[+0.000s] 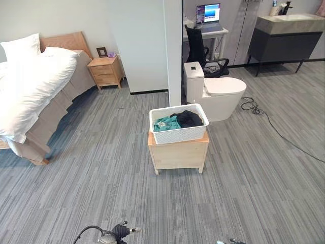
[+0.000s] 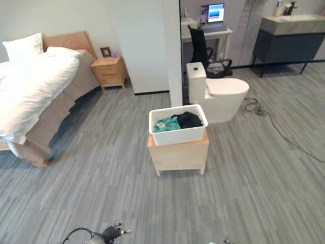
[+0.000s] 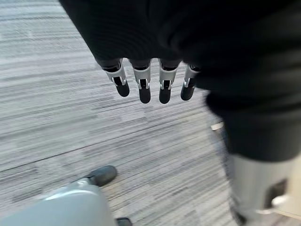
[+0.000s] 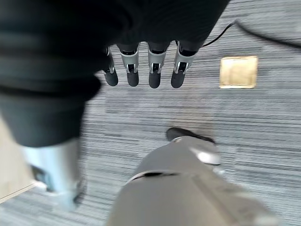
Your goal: Grab the laundry basket,head to the washer,open it,put in the laundry and shut it.
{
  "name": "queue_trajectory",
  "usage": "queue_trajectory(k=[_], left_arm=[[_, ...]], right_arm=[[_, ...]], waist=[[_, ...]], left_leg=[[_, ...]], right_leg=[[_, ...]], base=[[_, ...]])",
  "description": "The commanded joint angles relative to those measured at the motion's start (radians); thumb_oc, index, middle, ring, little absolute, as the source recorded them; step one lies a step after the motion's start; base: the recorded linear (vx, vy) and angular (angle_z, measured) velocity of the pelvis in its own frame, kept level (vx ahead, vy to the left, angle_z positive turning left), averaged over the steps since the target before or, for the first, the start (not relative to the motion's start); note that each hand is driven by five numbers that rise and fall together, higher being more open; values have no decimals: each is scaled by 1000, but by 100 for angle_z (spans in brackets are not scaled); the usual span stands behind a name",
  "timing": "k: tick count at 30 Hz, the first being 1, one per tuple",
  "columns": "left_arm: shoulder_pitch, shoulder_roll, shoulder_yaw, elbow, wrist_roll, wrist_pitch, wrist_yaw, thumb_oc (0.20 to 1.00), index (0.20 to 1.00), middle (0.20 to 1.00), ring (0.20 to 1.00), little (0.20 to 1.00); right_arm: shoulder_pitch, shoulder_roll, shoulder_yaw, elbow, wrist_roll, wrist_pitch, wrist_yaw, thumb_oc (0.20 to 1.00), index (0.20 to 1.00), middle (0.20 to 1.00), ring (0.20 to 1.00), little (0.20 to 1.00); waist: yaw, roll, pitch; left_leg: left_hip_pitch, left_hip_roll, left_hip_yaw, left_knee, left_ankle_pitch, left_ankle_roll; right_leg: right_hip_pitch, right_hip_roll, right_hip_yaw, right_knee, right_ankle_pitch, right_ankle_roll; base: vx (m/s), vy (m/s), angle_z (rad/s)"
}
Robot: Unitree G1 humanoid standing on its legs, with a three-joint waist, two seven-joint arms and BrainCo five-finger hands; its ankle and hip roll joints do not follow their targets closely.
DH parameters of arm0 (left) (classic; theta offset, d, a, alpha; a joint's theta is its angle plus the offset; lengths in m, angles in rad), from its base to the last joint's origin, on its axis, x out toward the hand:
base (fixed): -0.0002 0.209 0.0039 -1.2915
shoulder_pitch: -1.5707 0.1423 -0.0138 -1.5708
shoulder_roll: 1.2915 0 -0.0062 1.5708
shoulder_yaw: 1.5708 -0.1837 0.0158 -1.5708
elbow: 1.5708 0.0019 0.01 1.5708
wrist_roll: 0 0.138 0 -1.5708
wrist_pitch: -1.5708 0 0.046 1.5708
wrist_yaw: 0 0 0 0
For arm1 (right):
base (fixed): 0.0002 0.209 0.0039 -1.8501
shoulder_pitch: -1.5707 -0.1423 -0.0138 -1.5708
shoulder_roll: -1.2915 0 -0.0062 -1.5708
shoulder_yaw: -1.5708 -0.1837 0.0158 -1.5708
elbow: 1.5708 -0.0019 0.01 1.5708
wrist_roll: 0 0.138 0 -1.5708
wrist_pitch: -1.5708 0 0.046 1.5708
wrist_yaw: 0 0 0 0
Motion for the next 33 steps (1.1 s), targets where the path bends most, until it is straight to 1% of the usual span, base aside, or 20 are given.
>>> queue_trajectory(k=[1,7,11,13,15,19,20,24,26,29,31,33], left_arm=[[-63,-11,35,27,-16,-30,-3,1000,1000,1000,1000,1000],[-63,-13,50,36,-40,-30,10,1000,1000,1000,1000,1000],[-69,-10,45,28,-41,-34,16,1000,1000,1000,1000,1000],[-91,5,42,-13,-65,-43,36,1000,1000,1000,1000,1000],[-103,9,42,-27,-82,-45,44,1000,1000,1000,1000,1000],[-128,13,31,-61,-108,-48,55,1000,1000,1000,1000,1000],[-148,13,15,-76,-104,-48,58,1000,1000,1000,1000,1000],[-167,12,5,-87,-105,-49,63,1000,1000,1000,1000,1000],[-171,12,2,-85,-108,-49,62,1000,1000,1000,1000,1000],[-160,11,5,-76,-102,-52,59,1000,1000,1000,1000,1000],[-161,15,2,-81,-96,-54,63,1000,1000,1000,1000,1000],[-173,24,-6,-91,-87,-55,69,1000,1000,1000,1000,1000]], right_arm=[[-51,-1,-12,52,12,-21,-1,1000,1000,1000,1000,1000],[-64,-7,-31,10,60,-35,-6,1000,1000,1000,1000,1000],[-83,-20,-29,-29,57,-43,-19,1000,1000,1000,1000,1000],[-110,-42,-13,-142,37,-53,-39,1000,1000,1000,1000,1000],[-123,-49,-10,-167,35,-57,-51,1000,1000,1000,1000,1000],[-137,-60,-4,-228,31,-58,-67,1000,1000,1000,1000,1000],[-137,-66,-4,-254,36,-59,-70,1000,1000,1000,1000,1000],[-127,-73,3,-308,31,-60,-71,1000,1000,1000,1000,1000],[-136,-74,22,-313,21,-58,-68,1000,1000,1000,1000,1000],[-136,-64,36,-306,16,-59,-60,1000,1000,1000,1000,1000],[-137,-53,43,-312,24,-60,-57,1000,1000,1000,1000,1000],[-154,-45,56,-305,36,-64,-58,1000,1000,1000,1000,1000]], waist=[[-6,-48,32],[-9,-50,26],[-9,-51,22],[-14,-54,24],[-15,-56,26],[-19,-60,43],[-24,-65,56],[-30,-76,72],[-30,-78,84],[-28,-80,85],[-27,-85,91],[-28,-94,104]], left_leg=[[35,-16,27,-84,50,-31],[40,-17,35,-84,48,-35],[43,-16,41,-84,46,-36],[48,-14,48,-84,45,-36],[50,-13,48,-84,43,-35],[52,-11,51,-79,43,-36],[43,-9,60,-65,41,-42],[12,-9,67,-15,29,-49],[5,-13,76,-9,20,-39],[9,-18,88,-9,6,-26],[-3,-21,92,13,-2,-23],[-31,-22,92,60,-16,-22]], right_leg=[[176,-73,-38,-357,238,150],[183,-73,-49,-357,236,151],[185,-73,-50,-357,237,151],[190,-69,-48,-357,236,151],[192,-68,-51,-357,234,150],[193,-66,-57,-342,228,147],[189,-69,-69,-330,225,147],[184,-77,-84,-333,230,148],[172,-83,-70,-328,236,155],[162,-87,-42,-323,240,159],[153,-91,-31,-315,240,159],[135,-97,-21,-299,236,156]], base=[[-9,1,7],[-4,-2,5],[0,0,0],[0,0,0],[0,0,0],[0,0,0],[0,0,0],[3,6,8],[46,62,12],[85,75,-15],[52,59,-23],[0,47,-17]])
